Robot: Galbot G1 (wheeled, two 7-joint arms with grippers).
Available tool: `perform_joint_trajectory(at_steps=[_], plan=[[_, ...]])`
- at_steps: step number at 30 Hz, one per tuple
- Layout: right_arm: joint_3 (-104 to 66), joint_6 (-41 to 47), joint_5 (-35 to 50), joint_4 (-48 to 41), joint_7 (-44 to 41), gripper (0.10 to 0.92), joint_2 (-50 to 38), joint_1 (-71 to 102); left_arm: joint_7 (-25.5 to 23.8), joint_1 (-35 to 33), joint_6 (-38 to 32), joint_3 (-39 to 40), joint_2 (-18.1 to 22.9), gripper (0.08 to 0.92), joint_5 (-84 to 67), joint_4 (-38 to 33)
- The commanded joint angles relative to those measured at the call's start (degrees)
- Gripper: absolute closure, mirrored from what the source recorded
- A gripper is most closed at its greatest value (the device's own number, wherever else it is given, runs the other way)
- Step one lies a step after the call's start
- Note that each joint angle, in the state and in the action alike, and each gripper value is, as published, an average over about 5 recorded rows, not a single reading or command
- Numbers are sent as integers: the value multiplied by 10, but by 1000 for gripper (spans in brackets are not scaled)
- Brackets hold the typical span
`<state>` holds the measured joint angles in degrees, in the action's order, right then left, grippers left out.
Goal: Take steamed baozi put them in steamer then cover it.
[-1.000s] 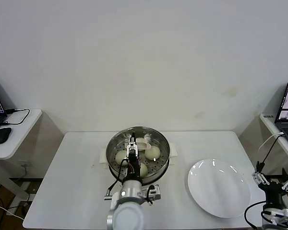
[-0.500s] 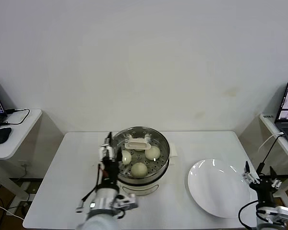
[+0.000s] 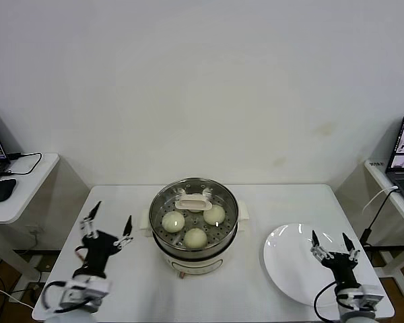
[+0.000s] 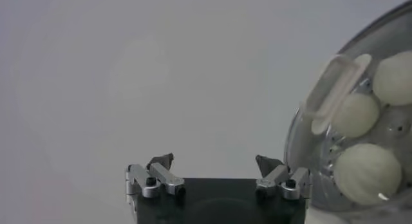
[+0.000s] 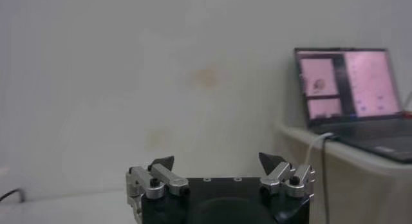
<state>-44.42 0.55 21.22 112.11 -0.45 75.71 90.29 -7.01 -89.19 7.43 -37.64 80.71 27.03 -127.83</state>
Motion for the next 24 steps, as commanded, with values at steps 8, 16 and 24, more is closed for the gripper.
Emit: perform_joint_trajectory(at_steps=[8,16,24], plan=[[46,75,-6,31,4,203,-27,55,-21,-144,-38,-74,-3,177,-225,42],[58,64,-20,50,2,203,-19,84,-22,-163,-21,-36,-2,177,-225,48],[65,61,-30,55,2,203,-28,99,-20,-165,-7,-33,1,177,-232,26]])
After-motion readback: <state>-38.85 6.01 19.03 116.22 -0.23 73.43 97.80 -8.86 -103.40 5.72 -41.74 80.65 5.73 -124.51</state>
